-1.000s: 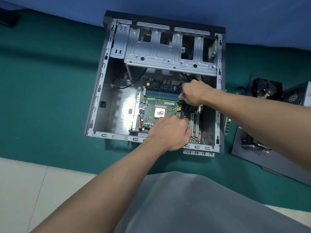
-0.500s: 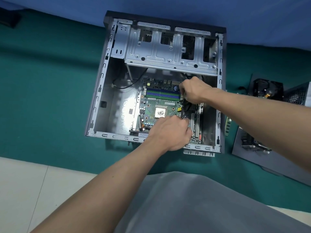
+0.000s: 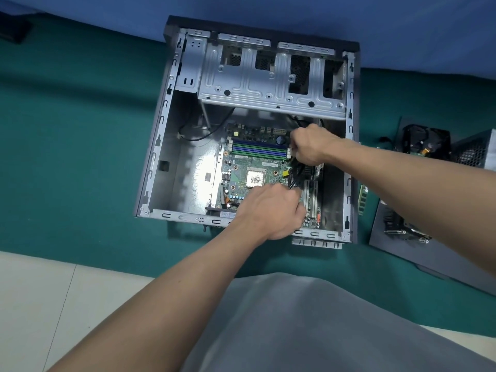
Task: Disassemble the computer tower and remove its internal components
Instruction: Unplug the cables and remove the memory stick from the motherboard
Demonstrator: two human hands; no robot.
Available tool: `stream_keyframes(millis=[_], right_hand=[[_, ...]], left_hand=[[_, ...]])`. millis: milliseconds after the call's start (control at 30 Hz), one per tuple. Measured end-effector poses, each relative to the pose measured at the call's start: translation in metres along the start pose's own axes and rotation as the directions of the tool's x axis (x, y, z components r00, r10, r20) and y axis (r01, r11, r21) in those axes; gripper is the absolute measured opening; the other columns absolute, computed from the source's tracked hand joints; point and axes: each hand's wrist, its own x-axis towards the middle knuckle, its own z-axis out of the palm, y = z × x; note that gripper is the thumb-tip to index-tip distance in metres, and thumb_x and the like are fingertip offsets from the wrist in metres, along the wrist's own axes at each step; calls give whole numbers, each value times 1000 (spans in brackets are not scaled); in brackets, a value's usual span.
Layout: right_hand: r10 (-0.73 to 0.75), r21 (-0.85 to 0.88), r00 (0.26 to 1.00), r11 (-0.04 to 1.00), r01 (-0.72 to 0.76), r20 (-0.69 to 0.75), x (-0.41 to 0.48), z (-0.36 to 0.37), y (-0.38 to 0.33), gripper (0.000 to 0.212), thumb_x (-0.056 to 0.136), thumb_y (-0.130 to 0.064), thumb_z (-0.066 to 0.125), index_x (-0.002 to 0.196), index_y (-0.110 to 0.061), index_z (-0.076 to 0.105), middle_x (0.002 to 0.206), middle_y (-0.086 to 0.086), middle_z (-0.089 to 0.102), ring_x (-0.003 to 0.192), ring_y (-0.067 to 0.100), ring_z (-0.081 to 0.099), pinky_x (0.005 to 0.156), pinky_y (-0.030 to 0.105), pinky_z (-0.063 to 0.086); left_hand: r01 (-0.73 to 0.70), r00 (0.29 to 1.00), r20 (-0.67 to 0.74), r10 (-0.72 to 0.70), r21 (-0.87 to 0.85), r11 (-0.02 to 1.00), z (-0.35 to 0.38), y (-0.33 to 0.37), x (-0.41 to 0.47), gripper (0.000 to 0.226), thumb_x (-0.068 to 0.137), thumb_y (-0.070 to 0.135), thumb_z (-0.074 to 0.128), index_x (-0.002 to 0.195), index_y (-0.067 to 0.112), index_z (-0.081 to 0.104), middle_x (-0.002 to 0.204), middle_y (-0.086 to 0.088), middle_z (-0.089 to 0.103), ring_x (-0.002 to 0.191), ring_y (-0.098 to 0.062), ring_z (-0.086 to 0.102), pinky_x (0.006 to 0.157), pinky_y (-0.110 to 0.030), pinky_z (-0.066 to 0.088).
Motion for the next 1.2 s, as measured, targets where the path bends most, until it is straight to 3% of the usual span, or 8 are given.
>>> stream_keyframes(millis=[67, 200, 433, 600, 833, 933, 1033, 1200], right_hand=[[31, -29, 999, 999, -31, 4, -1, 3, -2, 26, 99, -25, 40, 85, -6, 52, 91, 12, 56, 81, 29, 55, 75, 37, 47], [41, -48, 996, 998, -45, -77, -5, 5, -4, 15, 87, -6, 45, 72, -10, 43, 82, 12, 52, 75, 33, 53, 66, 37, 42], [65, 81, 995, 995, -59, -81, 1, 2, -2, 12, 82, 5, 51, 88, -4, 56, 87, 11, 47, 70, 26, 50, 64, 33, 43], [63, -60, 996, 996, -66, -60, 3, 7, -1, 33, 100, -33, 38, 78, -9, 44, 81, 8, 48, 74, 27, 48, 70, 37, 40], [75, 97, 993, 993, -66, -96, 5, 7, 0, 6, 83, -3, 53, 86, -9, 53, 87, 11, 51, 75, 29, 52, 67, 36, 44], [48, 95, 997, 995, -43, -56, 10, 6, -1, 9, 91, -18, 52, 89, -9, 51, 90, 10, 54, 80, 29, 52, 71, 37, 46], [103, 73, 993, 992, -99, -55, 10, 9, 0, 45, 100, -45, 33, 73, -10, 45, 72, 5, 48, 69, 25, 50, 70, 38, 42], [90, 45, 996, 995, -89, -29, 5, 6, 2, 19, 88, -8, 51, 71, -10, 43, 79, 9, 48, 66, 25, 49, 65, 34, 42]], left_hand=[[1, 1000, 1, -1, -5, 1000, -1, 0, 0, 28, 94, 35, 35, 81, 16, 51, 71, -5, 57, 61, -24, 49, 59, -34, 32], [3, 1000, -3, -3, -12, 1000, -1, 0, 0, 26, 94, 35, 35, 81, 16, 49, 71, -4, 56, 61, -24, 48, 59, -34, 32], [1, 1000, -6, -1, -11, 1000, 0, 0, 0, 28, 94, 34, 35, 83, 15, 52, 69, -4, 56, 59, -21, 48, 58, -33, 32], [2, 1000, -21, -2, -12, 1000, 1, 0, 0, 28, 93, 35, 35, 81, 16, 51, 69, -3, 55, 58, -22, 47, 58, -33, 32], [9, 1000, -20, -9, -4, 1000, 2, 0, 1, 29, 93, 35, 35, 82, 16, 54, 71, -5, 59, 56, -20, 46, 57, -32, 31], [12, 1000, -10, -12, -10, 1000, 1, 0, 1, 29, 93, 34, 35, 80, 15, 53, 70, -5, 59, 56, -19, 46, 58, -33, 32], [13, 1000, -6, -13, -12, 1000, 1, 0, 1, 28, 93, 34, 35, 80, 16, 52, 69, -4, 57, 55, -18, 44, 57, -32, 32], [8, 1000, -14, -8, -6, 1000, 1, 0, 0, 29, 93, 34, 35, 81, 15, 53, 69, -5, 58, 56, -20, 47, 57, -32, 31]])
